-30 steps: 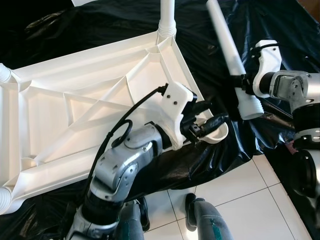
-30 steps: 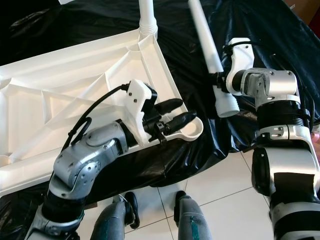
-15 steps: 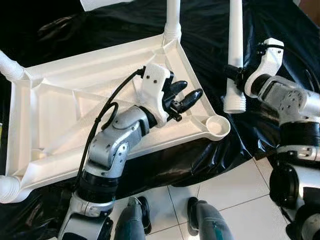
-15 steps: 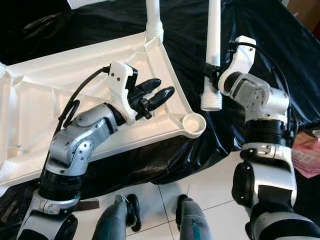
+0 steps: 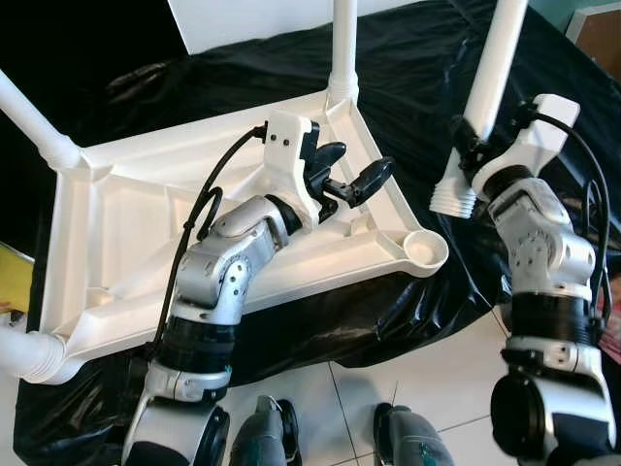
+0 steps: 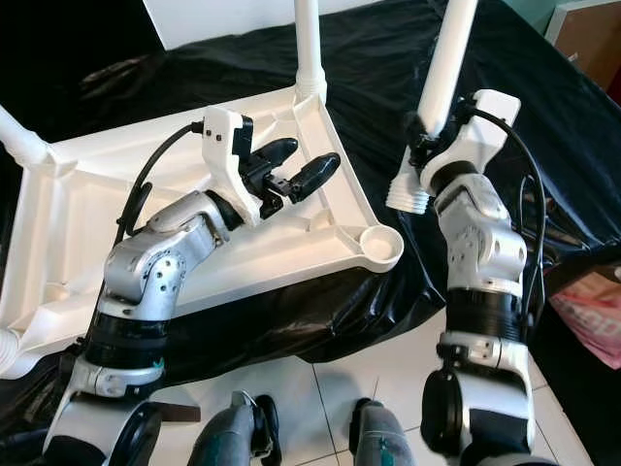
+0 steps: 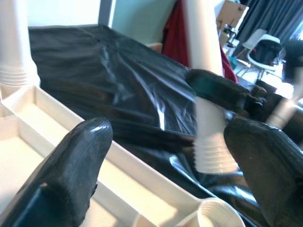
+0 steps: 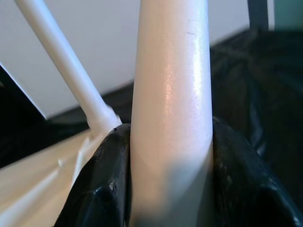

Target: Building children table

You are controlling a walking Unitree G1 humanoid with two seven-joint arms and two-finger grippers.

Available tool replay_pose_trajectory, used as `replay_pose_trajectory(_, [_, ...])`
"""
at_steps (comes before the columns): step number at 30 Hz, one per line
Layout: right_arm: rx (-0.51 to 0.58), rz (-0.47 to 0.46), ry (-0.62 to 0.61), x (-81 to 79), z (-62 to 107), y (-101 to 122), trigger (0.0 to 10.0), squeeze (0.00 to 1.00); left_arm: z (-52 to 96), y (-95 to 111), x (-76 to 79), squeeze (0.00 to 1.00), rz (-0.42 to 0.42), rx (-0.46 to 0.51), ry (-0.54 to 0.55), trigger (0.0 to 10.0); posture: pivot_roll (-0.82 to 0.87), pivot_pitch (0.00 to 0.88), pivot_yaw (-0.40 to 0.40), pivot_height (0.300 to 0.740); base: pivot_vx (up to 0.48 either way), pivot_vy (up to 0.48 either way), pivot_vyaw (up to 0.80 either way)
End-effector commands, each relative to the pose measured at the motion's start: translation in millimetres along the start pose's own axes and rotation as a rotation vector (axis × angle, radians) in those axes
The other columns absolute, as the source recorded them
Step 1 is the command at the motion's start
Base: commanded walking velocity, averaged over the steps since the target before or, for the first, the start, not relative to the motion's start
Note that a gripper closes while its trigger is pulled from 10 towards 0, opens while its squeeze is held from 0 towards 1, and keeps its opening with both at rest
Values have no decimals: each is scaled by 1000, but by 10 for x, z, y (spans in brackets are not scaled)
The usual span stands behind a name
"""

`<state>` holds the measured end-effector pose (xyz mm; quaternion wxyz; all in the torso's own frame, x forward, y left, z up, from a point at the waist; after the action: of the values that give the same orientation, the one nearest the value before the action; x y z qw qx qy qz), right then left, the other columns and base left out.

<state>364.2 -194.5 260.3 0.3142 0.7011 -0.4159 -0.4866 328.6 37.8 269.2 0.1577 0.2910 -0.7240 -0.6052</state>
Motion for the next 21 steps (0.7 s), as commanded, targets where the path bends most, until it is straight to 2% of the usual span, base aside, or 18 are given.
replay_pose_trajectory(1, [47,23,64,-92,37,60,10000,0,-3,14,-34,0,-1,11,17,10000,-112,114,71,740,0,0,0])
replay_pose_trajectory(5, [48,89,134,-160,84,46,10000,0,-20,59,-42,0,-38,37,9,10000,-107,120,61,740,0,0,0])
replay_pose_trajectory(9, [47,109,156,-182,102,32,10000,0,-29,74,-41,0,-53,47,1,10000,-106,121,59,740,0,0,0])
replay_pose_trajectory(11, [0,163,315,-322,174,-51,10000,0,-65,120,55,0,-63,72,-80,10000,-100,121,46,740,0,0,0])
replay_pose_trajectory(12, [0,163,315,-322,174,-51,10000,0,-65,120,55,0,-63,72,-80,10000,-100,121,46,740,0,0,0])
replay_pose_trajectory(14, [-47,198,418,-400,223,-126,10000,0,-98,161,147,0,-55,92,-155,10000,-101,117,42,740,0,0,0])
replay_pose_trajectory(16, [-78,210,466,-424,242,-179,10000,0,-126,214,232,0,-22,118,-237,10000,-99,115,43,740,0,0,0])
replay_pose_trajectory(21, [-101,220,536,-469,263,-199,10000,0,-152,285,297,0,31,145,-307,10000,-95,106,46,740,0,0,0])
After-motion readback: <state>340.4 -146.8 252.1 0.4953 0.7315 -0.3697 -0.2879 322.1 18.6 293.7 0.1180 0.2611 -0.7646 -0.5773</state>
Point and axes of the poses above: a point about 5 cm out from each wrist's last joint towards the gripper, its own z axis pointing back from the gripper into the wrist, its own y axis along the axis of the wrist's last joint, x = y × z, the point moved 2 cm from there along -z, pointing out of the wrist towards the gripper, and after that the axes turned 12 degrees about -z, right-handed, at the moved point
